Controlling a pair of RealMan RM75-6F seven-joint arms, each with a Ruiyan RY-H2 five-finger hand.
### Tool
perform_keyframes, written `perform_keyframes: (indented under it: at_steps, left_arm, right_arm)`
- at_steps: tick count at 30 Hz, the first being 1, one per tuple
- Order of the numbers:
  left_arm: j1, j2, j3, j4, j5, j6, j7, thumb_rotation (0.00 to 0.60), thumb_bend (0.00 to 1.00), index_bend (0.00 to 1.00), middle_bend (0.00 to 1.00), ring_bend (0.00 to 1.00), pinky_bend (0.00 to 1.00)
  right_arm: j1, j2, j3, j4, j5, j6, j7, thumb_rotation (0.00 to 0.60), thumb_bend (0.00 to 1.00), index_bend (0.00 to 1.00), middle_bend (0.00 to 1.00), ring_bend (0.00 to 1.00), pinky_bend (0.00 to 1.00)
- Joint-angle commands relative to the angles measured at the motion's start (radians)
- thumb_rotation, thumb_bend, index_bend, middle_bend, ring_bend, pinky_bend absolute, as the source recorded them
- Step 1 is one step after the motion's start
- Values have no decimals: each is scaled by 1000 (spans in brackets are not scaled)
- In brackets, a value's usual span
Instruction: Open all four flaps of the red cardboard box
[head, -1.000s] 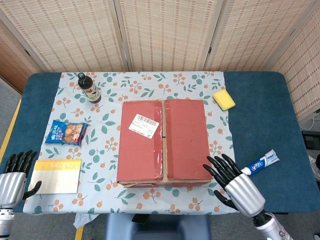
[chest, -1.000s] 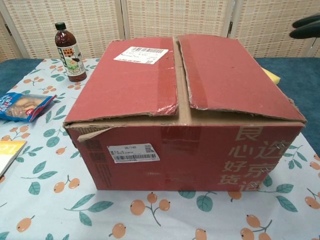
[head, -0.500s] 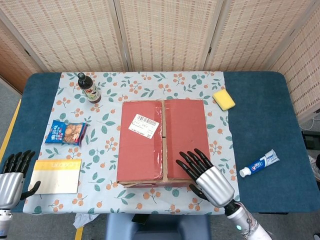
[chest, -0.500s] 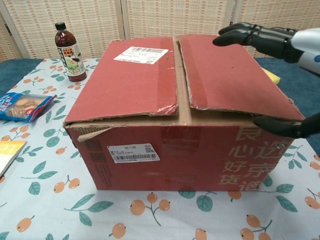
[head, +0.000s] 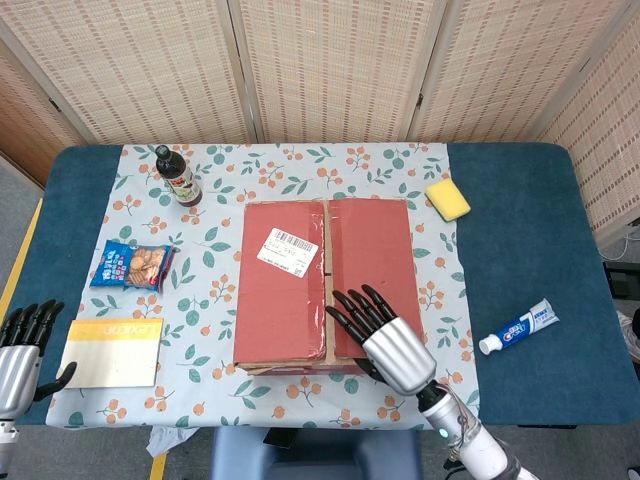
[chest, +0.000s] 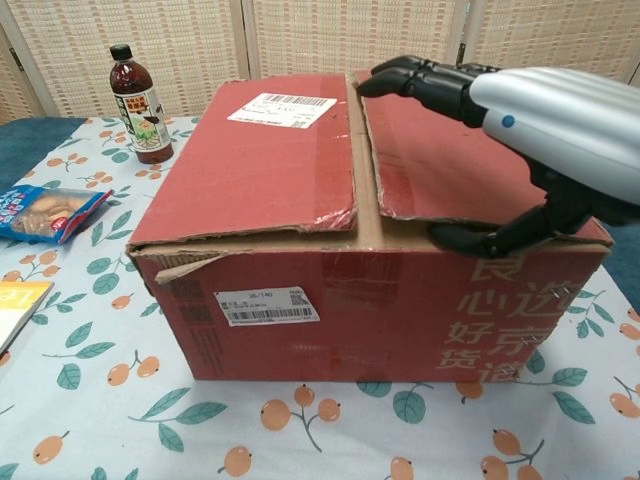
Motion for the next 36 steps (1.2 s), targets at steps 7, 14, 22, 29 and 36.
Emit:
perform_keyframes:
  at_steps: [7, 14, 22, 29, 36]
  left_arm:
    - [-2, 4, -1, -3, -8, -10, -2, 600, 341, 0, 89, 31, 0]
    - [-2, 7, 2, -6, -8, -17, -2, 600, 341, 0, 88, 31, 0]
    - [-6, 0, -4, -7, -28, -28, 21, 600, 341, 0, 88, 31, 0]
    - [-6, -6, -2, -10, -27, -29, 38, 600, 340, 0, 88, 31, 0]
    - [-13, -11, -2, -9, -30, -41, 44, 600, 341, 0, 88, 31, 0]
  right_arm:
    - [27, -11, 25, -13, 15, 31, 15, 600, 393, 0, 0, 0, 0]
    - [10, 27, 22, -38, -22, 110, 59, 600, 393, 0, 0, 0, 0]
    - [-58, 118, -1, -35, -80, 254, 125, 600, 393, 0, 0, 0, 0]
    - [-180, 270, -63, -16, -133, 431, 257, 600, 394, 0, 0, 0, 0]
    - [-328, 326, -146, 136, -198, 646, 399, 600, 393, 0, 0, 0, 0]
